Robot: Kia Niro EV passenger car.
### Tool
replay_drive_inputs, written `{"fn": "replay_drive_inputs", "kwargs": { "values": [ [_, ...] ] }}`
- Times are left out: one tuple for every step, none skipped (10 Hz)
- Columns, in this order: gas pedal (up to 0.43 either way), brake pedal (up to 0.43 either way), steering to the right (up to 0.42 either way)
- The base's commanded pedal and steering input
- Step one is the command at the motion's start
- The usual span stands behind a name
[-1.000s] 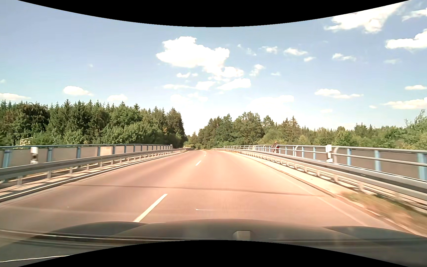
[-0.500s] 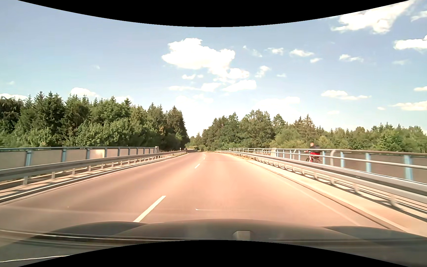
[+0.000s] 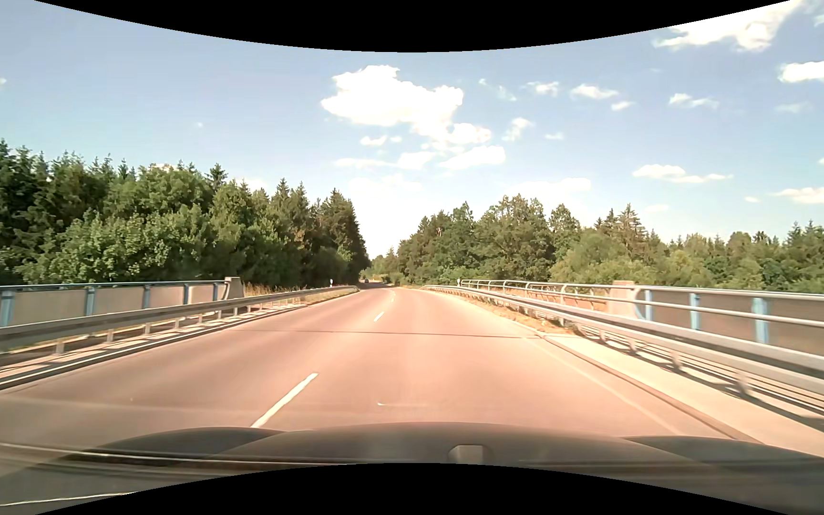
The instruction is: Follow the waypoints while adhering to traffic rules and regulations
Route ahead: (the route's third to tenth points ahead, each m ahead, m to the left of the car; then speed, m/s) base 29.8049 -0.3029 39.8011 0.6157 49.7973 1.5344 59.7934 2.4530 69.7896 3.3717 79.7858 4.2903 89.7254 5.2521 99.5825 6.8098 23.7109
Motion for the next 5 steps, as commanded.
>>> {"fn": "replay_drive_inputs", "kwargs": {
  "values": [
    [0.138,0.006,-0.013],
    [0.138,0.006,-0.013],
    [0.138,0.006,-0.014],
    [0.138,0.006,-0.015],
    [0.138,0.006,-0.015]
  ]
}}
